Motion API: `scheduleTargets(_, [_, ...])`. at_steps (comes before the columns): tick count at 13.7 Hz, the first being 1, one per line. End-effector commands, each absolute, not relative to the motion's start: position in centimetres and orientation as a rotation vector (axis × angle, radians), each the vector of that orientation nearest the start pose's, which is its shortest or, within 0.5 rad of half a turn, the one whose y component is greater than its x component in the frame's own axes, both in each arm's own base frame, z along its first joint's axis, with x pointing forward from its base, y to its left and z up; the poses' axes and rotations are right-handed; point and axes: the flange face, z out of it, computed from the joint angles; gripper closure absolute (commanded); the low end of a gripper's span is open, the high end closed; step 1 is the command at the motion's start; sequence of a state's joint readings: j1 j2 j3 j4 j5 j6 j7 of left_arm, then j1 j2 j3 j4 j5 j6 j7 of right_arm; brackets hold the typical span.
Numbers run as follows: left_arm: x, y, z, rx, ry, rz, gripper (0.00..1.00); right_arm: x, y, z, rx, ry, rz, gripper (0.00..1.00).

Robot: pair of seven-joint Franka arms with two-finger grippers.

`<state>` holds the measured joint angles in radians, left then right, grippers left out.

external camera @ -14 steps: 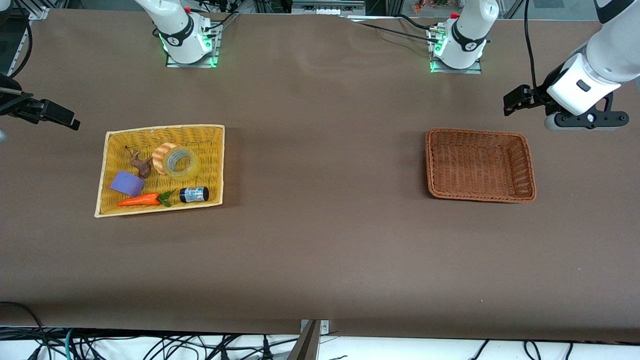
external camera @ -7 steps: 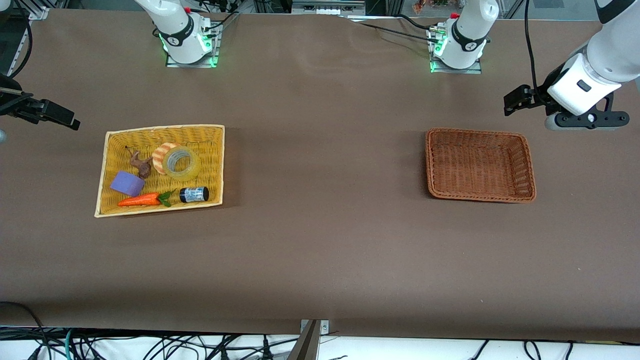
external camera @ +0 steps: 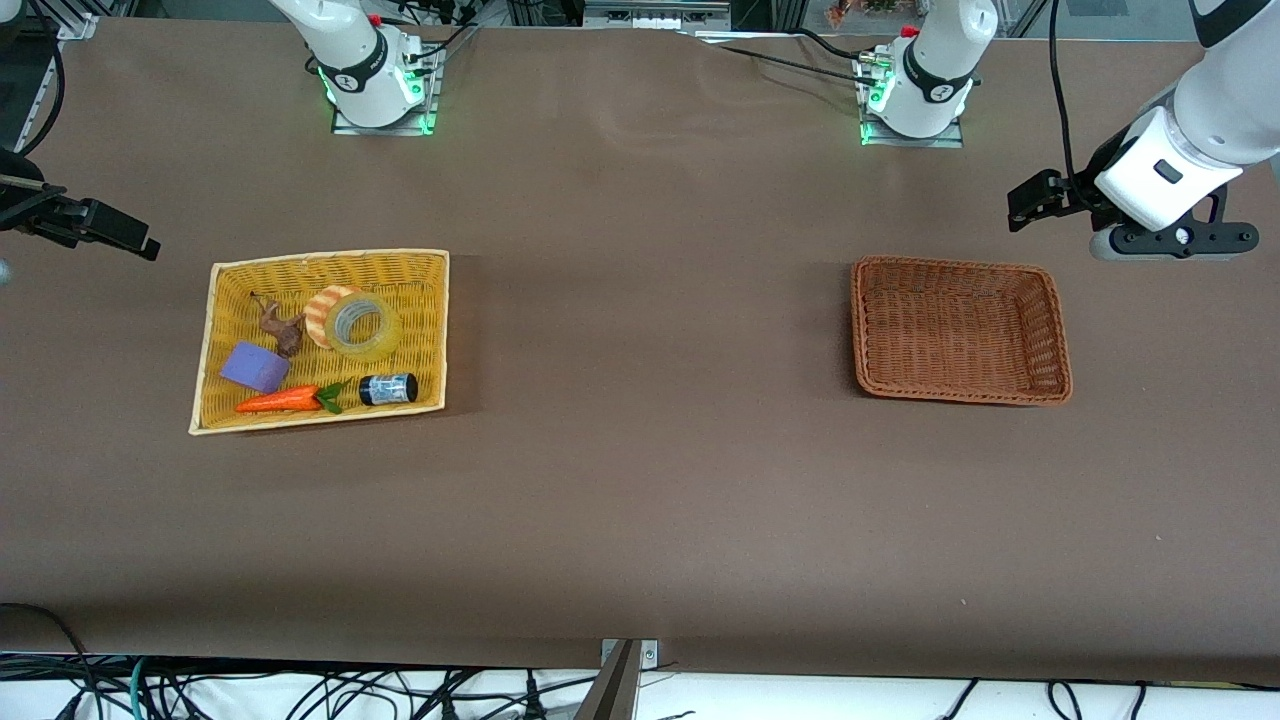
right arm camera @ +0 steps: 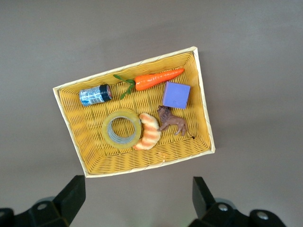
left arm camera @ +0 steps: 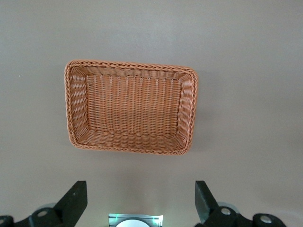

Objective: Transfer tape with both arms

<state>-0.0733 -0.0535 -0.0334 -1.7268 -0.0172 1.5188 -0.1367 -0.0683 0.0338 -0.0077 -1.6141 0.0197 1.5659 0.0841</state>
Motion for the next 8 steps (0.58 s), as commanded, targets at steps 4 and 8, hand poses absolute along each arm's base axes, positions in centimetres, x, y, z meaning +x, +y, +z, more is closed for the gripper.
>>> scheduleTargets(4, [52.4,-5.8,58.2,-3.146,-0.047,0.256,0.0,56.7,-4.0,56.5,-3.114,0.254,0.22,0.0])
scheduleTargets(8, [52.5,-5.8,58.1,-3.145,-0.047,0.258,0.0,56.5,-2.3,52.4,-3.106,0.202,0.364,0.0])
